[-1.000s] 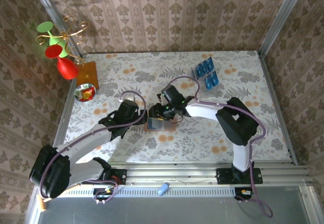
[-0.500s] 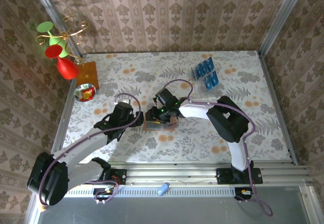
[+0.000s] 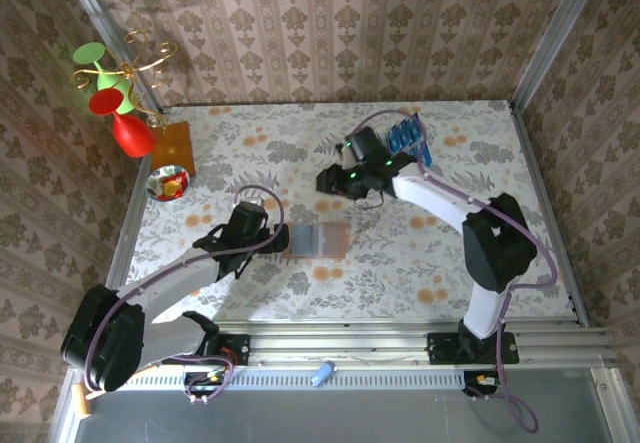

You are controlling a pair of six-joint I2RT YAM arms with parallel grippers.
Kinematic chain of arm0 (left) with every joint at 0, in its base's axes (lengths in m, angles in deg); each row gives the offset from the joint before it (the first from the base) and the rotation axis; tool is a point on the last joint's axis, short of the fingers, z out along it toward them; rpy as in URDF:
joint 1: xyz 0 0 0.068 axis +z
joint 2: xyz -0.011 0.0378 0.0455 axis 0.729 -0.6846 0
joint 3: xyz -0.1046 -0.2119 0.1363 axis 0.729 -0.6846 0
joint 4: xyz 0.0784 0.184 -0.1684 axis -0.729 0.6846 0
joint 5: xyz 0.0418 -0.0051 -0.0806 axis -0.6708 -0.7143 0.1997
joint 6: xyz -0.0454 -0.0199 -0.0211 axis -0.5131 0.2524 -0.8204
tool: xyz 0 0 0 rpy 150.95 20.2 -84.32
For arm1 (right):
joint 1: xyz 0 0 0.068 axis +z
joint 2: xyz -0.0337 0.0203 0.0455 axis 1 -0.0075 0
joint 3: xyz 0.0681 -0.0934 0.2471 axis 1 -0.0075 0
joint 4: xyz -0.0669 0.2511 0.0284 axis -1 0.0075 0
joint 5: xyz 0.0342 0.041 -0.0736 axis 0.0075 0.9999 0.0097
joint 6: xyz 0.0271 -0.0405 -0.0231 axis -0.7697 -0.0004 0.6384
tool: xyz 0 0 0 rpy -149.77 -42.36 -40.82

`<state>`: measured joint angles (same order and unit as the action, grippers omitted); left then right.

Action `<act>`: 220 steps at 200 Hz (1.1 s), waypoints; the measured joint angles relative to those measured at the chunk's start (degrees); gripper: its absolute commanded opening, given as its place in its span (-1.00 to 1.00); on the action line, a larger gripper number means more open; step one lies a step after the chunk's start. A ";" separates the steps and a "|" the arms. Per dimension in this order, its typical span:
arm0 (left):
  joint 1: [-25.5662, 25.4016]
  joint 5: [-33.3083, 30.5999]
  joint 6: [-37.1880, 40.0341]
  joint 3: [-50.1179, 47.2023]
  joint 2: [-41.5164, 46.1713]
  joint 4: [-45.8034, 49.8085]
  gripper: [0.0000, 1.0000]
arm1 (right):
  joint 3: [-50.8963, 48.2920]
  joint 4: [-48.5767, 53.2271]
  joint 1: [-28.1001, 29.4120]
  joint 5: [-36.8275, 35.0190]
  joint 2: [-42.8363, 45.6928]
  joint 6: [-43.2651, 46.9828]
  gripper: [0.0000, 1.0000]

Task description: Put the credit cards into the card holder

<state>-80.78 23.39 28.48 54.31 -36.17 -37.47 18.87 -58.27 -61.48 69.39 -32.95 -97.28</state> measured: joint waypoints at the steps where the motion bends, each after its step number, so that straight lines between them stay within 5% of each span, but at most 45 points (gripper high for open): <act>1: 0.00 0.02 0.00 0.00 -0.04 -0.02 1.00 | 0.09 0.17 -0.17 -0.15 0.02 0.11 -0.10; 53: -0.02 1.25 0.00 1.27 -3.93 -0.57 1.00 | 7.82 15.37 -10.67 -13.73 -1.01 9.84 -0.13; 118: -0.61 2.14 0.20 3.13 -5.70 -1.16 1.00 | 19.63 24.85 -13.57 -29.05 -8.35 18.88 -0.21; 220: -0.85 2.34 0.42 3.45 -7.04 -1.16 1.00 | 23.32 28.70 -16.59 -33.81 -14.67 23.37 -0.34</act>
<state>-81.63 25.73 28.89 57.77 -43.21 -38.63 42.20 -29.57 -78.06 35.58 -47.62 -73.92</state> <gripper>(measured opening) 0.999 0.340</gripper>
